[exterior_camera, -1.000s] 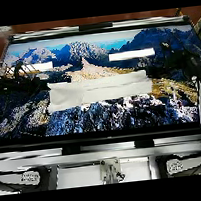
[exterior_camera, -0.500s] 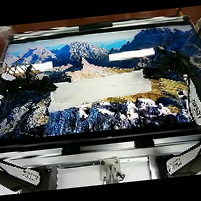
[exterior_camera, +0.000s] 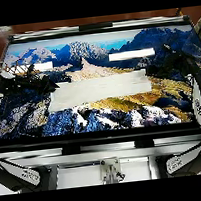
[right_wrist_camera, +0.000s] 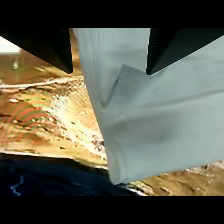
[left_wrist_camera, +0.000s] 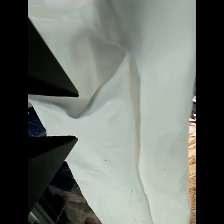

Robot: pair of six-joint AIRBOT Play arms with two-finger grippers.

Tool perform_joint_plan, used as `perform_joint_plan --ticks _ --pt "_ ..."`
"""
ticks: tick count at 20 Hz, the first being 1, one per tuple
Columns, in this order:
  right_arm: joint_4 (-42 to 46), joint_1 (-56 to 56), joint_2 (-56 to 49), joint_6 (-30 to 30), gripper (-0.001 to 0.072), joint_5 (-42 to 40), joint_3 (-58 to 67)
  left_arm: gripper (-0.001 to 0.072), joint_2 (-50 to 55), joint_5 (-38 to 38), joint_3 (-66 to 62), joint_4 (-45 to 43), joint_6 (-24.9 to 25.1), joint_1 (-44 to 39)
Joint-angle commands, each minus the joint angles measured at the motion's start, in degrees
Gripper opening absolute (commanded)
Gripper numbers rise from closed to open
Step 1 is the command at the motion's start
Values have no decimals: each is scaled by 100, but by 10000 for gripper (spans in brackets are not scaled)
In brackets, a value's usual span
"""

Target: Fold the shirts.

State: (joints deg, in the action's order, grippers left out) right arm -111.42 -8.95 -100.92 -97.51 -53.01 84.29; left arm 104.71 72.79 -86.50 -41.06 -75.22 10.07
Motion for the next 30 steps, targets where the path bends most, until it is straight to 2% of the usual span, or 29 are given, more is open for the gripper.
perform_joint_plan --ticks 1,8,12,14,18,19,23,24,26,27,28,29,30 --pt "-876 -177 -249 236 580 179 2 330 4 166 -50 -2 13 2" --pt "-358 -83 -350 245 579 98 2 330 4 164 -52 -2 13 2" --pt "20 -83 -354 236 578 -570 2 330 4 168 -52 -2 11 2" --pt "-20 -83 -354 232 503 -640 2 330 4 166 -52 -2 13 2" --pt "-721 -81 -505 11 498 -667 -2 330 2 166 -55 -2 13 2" --pt "-946 -61 -573 -138 478 -658 -2 330 2 166 -55 -2 15 2" --pt "-1005 20 -584 -232 93 -129 2 330 -28 184 -83 4 17 2" --pt "-1008 20 -525 -269 70 -138 2 329 -63 184 -83 20 57 2" --pt "-1003 20 -315 -439 70 -262 4 302 -168 149 -83 249 286 -2" --pt "-1003 20 -144 -476 70 -341 4 248 -258 70 -83 413 367 -22" --pt "-1003 20 63 -479 70 -442 2 233 -358 -46 -83 544 446 -70" --pt "-1005 20 284 -476 70 -560 2 177 -468 -192 -83 656 511 -175" --pt "-1019 26 509 -476 70 -704 2 79 -555 -308 -83 706 518 -321"
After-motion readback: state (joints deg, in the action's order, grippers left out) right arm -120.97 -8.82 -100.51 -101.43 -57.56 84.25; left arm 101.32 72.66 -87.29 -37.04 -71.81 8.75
